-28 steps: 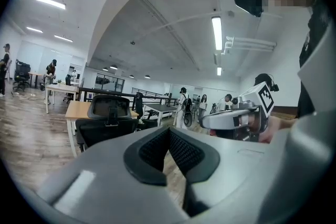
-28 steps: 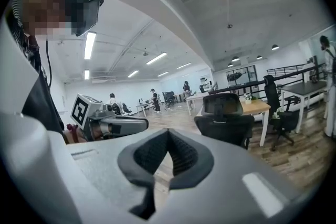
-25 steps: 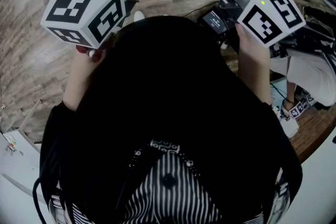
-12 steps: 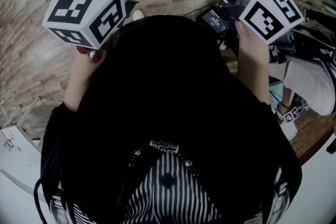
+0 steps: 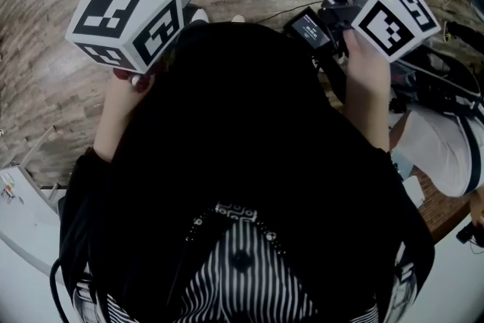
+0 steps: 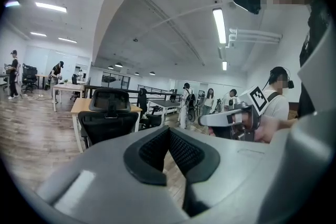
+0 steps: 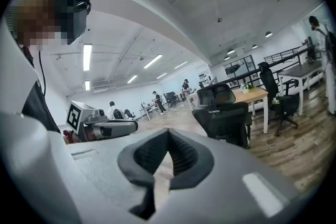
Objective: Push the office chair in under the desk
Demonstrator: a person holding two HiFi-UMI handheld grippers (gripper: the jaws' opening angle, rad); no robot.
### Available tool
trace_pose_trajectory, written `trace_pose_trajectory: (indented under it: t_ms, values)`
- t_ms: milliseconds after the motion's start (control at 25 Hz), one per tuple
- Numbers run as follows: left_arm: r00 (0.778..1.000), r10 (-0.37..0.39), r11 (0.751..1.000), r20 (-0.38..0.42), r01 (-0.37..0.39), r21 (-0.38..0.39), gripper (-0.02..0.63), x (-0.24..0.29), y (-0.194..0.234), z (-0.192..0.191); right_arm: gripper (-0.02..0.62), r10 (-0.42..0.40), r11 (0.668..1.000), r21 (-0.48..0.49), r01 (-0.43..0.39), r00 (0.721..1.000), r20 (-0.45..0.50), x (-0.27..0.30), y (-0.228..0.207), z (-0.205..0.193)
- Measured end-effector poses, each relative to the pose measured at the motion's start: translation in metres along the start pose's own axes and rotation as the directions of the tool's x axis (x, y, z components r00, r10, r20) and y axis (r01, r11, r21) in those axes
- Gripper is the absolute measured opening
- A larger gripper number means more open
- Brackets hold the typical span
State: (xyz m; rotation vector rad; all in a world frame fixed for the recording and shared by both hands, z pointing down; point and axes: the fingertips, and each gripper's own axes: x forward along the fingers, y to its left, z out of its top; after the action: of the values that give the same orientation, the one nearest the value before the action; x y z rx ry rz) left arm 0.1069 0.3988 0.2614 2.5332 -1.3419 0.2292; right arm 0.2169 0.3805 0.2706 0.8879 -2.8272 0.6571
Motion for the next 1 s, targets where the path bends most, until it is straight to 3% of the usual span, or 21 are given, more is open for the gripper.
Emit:
trace_pose_trajectory:
  t_ms: [240, 1000]
  values:
    - [1.0, 0.021, 1.0, -0.017, -0.021, -0.005, 0.003, -0.003, -0.004, -0.002, -0.002, 0.005, 1.0, 0.024, -0.006, 1.0, 0.011, -0.007, -0.004, 0.004]
    - [0.999, -0.037, 0.999, 0.007, 0.037, 0.01, 0.003, 0.016, 0.006, 0.002, -0.002, -0.032, 0.998, 0.051, 0.03, 0.998, 0.051, -0.007, -0.015, 0.006]
